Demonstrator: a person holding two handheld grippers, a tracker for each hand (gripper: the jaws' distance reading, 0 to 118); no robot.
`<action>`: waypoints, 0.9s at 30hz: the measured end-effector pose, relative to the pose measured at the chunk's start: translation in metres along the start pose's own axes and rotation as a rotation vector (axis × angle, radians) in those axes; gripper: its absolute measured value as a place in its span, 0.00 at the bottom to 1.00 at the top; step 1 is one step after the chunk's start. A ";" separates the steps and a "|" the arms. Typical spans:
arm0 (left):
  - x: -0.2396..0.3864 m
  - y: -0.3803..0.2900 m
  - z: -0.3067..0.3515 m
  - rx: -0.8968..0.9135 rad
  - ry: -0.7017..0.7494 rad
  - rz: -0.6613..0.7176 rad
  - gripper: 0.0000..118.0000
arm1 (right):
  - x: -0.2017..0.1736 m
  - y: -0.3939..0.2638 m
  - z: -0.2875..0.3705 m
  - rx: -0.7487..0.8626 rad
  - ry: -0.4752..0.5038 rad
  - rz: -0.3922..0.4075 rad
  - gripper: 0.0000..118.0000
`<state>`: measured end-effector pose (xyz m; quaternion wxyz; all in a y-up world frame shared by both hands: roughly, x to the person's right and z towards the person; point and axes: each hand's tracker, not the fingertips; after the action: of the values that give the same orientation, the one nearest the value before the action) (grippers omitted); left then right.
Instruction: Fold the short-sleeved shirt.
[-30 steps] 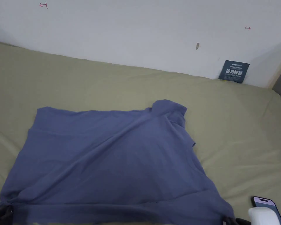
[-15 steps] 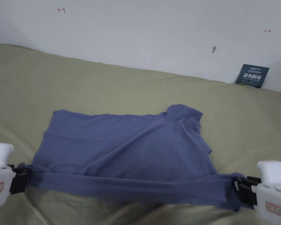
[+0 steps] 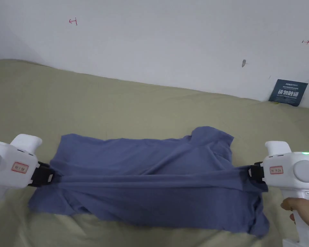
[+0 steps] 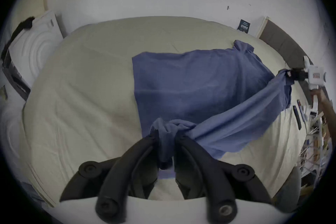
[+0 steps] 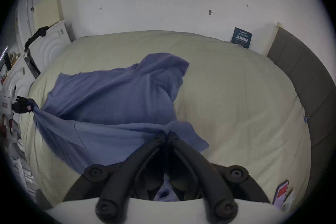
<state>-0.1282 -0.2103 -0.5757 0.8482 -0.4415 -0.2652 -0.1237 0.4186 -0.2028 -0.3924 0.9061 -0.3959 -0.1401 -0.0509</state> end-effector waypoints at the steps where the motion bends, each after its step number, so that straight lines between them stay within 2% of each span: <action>1: 0.001 0.003 -0.001 0.005 0.011 -0.014 0.18 | -0.002 0.002 -0.003 0.023 -0.029 0.001 0.04; 3: -0.003 0.007 0.002 0.034 0.061 0.021 0.50 | -0.006 0.005 -0.006 0.081 -0.085 -0.009 0.10; 4: -0.007 0.006 0.006 0.055 0.069 0.048 0.65 | -0.006 0.004 -0.003 0.116 -0.098 -0.020 0.24; 5: -0.009 0.003 0.013 0.098 0.078 0.093 0.68 | -0.005 0.002 0.002 0.161 -0.102 -0.051 0.47; 6: -0.012 -0.001 0.021 0.129 0.080 0.127 0.68 | -0.004 0.000 0.007 0.188 -0.084 -0.074 0.57; 9: -0.006 -0.016 0.049 0.225 0.166 0.155 0.68 | -0.011 -0.010 0.036 0.278 -0.078 -0.056 0.58; 12: 0.018 -0.038 0.074 0.332 0.202 0.203 0.68 | -0.036 -0.031 0.072 0.329 -0.087 -0.028 0.58; 13: 0.024 -0.044 0.078 0.355 0.192 0.239 0.67 | -0.043 -0.038 0.083 0.324 -0.081 -0.027 0.57; 14: 0.036 -0.054 0.085 0.389 0.177 0.284 0.60 | -0.055 -0.048 0.094 0.318 -0.077 -0.027 0.56; 15: 0.049 -0.064 0.092 0.417 0.156 0.315 0.49 | -0.066 -0.060 0.105 0.307 -0.071 -0.026 0.52; 16: 0.061 -0.072 0.097 0.434 0.140 0.319 0.32 | -0.075 -0.073 0.115 0.292 -0.055 -0.023 0.39; 17: 0.075 -0.081 0.101 0.450 0.161 0.305 0.03 | -0.086 -0.087 0.126 0.290 -0.055 -0.018 0.04; 18: 0.089 -0.090 0.106 0.462 0.181 0.279 0.00 | -0.101 -0.102 0.133 0.274 -0.078 0.007 0.01; 20: 0.115 -0.113 0.116 0.483 0.201 0.222 0.00 | -0.119 -0.130 0.150 0.259 -0.106 0.011 0.01; 23: 0.135 -0.145 0.112 0.438 0.193 0.224 0.00 | -0.136 -0.171 0.162 0.226 -0.067 -0.078 0.01; 27: 0.133 -0.175 0.094 0.309 0.144 0.261 0.00 | -0.139 -0.197 0.158 0.145 -0.031 -0.103 0.01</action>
<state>-0.1273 -0.2314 -0.3375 0.9314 -0.3267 -0.1604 -0.0018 0.2116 -0.2242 -0.1924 0.9263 -0.3224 -0.1775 -0.0814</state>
